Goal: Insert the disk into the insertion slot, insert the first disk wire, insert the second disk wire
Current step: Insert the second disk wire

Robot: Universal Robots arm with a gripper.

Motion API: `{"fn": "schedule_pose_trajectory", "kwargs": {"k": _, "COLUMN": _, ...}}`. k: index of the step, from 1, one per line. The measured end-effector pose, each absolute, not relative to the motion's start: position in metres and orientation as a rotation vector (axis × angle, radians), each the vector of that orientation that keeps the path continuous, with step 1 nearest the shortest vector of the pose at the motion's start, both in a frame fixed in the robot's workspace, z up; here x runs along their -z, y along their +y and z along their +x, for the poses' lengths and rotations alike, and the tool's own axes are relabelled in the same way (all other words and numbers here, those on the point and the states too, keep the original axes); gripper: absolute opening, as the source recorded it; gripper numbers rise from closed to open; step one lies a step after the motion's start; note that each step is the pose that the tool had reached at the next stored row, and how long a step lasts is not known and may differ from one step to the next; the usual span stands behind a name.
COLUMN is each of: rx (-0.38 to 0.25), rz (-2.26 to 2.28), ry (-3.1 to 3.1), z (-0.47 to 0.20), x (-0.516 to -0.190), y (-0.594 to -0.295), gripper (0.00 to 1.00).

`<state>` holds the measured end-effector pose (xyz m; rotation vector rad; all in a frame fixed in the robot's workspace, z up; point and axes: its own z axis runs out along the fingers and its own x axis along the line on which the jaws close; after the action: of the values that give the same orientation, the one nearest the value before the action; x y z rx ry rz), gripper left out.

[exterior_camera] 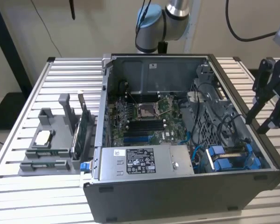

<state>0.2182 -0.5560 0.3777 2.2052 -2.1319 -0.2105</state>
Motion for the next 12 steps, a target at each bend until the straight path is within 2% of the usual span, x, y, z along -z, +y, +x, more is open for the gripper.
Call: {"fn": "schedule_pose_trajectory", "kwargs": {"k": 12, "rx": 0.211, "rz": 2.205, "ry": -2.132, "z": 0.219, "x": -0.378, "y": -0.542, "gripper": 0.45}}
